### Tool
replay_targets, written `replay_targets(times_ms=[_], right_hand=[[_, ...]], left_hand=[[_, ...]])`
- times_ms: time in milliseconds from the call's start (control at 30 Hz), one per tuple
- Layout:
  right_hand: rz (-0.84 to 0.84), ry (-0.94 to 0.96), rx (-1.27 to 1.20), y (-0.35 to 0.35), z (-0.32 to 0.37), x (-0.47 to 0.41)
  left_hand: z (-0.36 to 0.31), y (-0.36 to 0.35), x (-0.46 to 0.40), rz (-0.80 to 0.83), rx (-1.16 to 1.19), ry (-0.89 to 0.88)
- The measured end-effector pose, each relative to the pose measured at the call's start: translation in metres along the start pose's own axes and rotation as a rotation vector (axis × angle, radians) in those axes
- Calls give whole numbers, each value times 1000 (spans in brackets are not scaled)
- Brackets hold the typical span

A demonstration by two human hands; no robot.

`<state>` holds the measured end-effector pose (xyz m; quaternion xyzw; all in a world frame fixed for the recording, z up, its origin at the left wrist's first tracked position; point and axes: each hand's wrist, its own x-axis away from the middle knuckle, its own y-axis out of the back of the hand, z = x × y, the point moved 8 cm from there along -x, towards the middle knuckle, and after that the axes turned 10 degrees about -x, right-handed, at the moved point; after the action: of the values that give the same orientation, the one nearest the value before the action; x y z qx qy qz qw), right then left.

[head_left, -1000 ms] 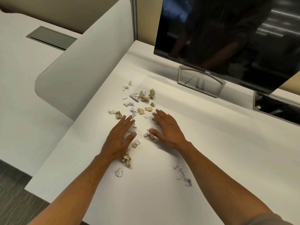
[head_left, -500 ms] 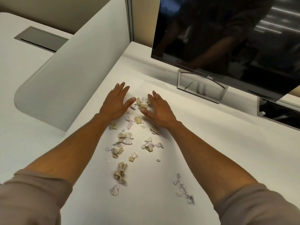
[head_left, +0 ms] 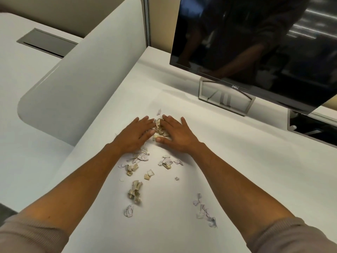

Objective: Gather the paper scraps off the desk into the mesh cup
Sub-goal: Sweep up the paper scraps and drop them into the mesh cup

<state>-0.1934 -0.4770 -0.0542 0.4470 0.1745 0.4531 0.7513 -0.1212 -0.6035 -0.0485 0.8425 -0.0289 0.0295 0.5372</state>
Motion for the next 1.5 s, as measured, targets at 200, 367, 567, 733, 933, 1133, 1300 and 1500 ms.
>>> replay_targets(times_ms=[200, 367, 567, 733, 933, 1133, 1300, 1500], right_hand=[[46, 60, 14, -9, 14, 42], [-2, 70, -113, -1, 21, 61], [-179, -40, -194, 25, 12, 33], [-133, -146, -134, 20, -2, -5], [47, -98, 23, 2, 1, -35], [152, 3, 159, -12, 11, -22], [204, 75, 74, -17, 30, 15], [225, 129, 55, -29, 46, 67]], left_hand=[[-30, -14, 37, 13, 68, -63], [-29, -7, 56, -129, 148, 21], [7, 25, 77, -444, 88, 193], [31, 5, 81, -347, 25, 383], [31, -1, 81, -332, 40, 354], [23, -3, 81, -287, 97, 318], [4, -6, 85, -241, 217, 258], [-33, -28, 105, -208, 327, 243]])
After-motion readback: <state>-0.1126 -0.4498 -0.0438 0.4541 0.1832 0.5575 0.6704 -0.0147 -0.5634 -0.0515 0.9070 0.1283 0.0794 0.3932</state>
